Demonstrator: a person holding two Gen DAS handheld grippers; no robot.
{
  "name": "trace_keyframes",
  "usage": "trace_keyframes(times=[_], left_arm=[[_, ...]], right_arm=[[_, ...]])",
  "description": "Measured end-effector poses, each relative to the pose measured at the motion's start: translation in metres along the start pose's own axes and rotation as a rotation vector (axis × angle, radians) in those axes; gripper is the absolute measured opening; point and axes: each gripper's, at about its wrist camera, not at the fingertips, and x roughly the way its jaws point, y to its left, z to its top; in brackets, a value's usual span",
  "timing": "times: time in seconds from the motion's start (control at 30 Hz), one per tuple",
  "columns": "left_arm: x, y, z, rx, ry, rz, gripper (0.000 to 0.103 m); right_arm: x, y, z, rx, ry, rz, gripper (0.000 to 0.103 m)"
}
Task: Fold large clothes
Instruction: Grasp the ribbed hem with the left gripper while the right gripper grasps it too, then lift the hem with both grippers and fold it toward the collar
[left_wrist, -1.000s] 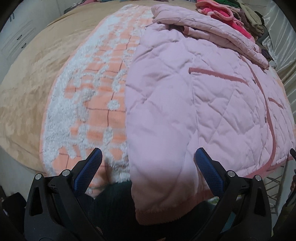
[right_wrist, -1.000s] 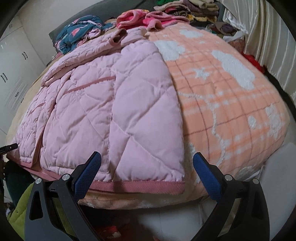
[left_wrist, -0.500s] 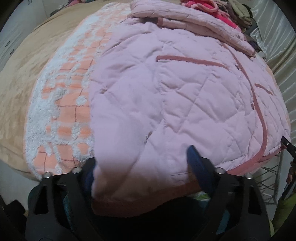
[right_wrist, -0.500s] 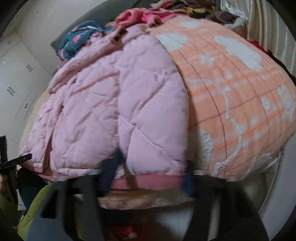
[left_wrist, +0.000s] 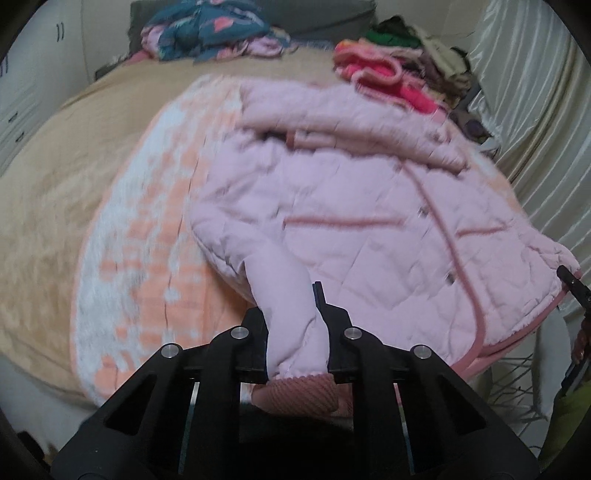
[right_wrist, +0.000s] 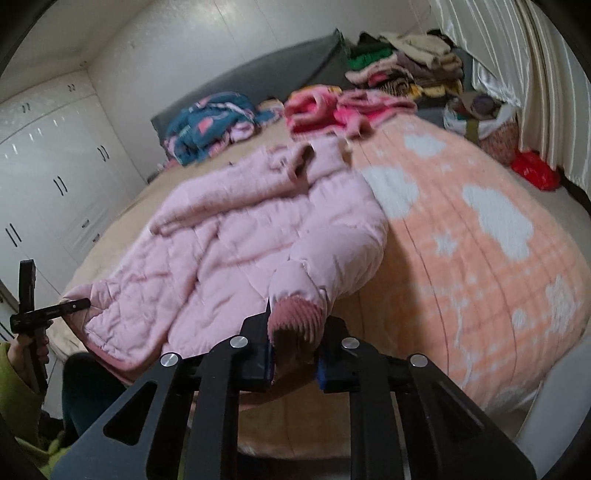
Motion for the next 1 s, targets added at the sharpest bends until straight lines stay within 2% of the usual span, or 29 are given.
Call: trace_keyframes(times=[0.53,1.0], left_arm=[[-0.036,-0.012,0.086,-0.011,-0.179,-0.057,0.009],[-0.05,-0.021,0.147,-0.015,-0.266,-0.064,0.009]], right_arm=[[-0.014,0.027,0.094,-0.017,-0.148,0.023,0.013],[-0.013,0.027,0.152,0.023,-0.207,0.018,0.013]])
